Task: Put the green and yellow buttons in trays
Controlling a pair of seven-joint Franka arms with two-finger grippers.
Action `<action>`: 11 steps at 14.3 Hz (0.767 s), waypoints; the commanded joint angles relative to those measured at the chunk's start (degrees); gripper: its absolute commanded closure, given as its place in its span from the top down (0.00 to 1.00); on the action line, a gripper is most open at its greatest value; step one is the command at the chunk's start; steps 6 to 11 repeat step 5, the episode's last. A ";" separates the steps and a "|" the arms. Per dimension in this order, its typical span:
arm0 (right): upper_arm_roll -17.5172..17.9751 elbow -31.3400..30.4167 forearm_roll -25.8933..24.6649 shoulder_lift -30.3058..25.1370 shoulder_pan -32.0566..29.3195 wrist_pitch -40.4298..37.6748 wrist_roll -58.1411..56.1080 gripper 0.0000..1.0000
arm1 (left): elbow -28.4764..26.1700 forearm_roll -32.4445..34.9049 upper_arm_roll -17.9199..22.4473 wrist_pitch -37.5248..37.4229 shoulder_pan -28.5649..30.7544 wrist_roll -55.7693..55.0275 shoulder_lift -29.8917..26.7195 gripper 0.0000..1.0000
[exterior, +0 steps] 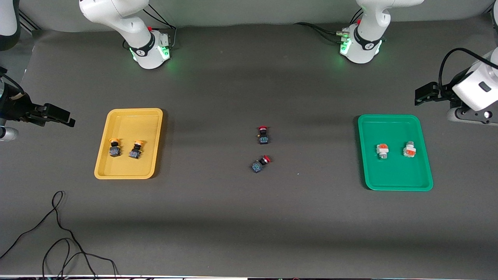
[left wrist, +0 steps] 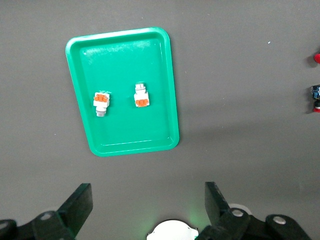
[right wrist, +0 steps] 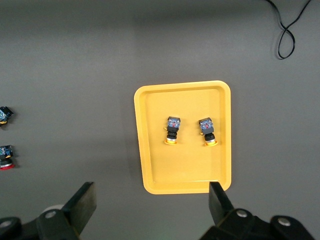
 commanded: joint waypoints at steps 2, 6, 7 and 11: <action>-1.47 1.59 0.51 0.63 0.38 -1.14 0.44 1.00 | 0.79 -0.62 0.94 -1.76 -1.34 -0.78 -0.17 1.00; -1.56 1.59 0.60 0.63 0.38 -1.14 0.44 1.00 | 0.79 -0.62 1.03 -1.76 -1.16 -0.69 -0.17 1.00; -1.56 1.59 0.60 0.63 0.38 -1.14 0.44 1.00 | 0.79 -0.62 1.03 -1.76 -1.16 -0.69 -0.17 1.00; -1.56 1.59 0.60 0.63 0.38 -1.14 0.44 1.00 | 0.79 -0.62 1.03 -1.76 -1.16 -0.69 -0.17 1.00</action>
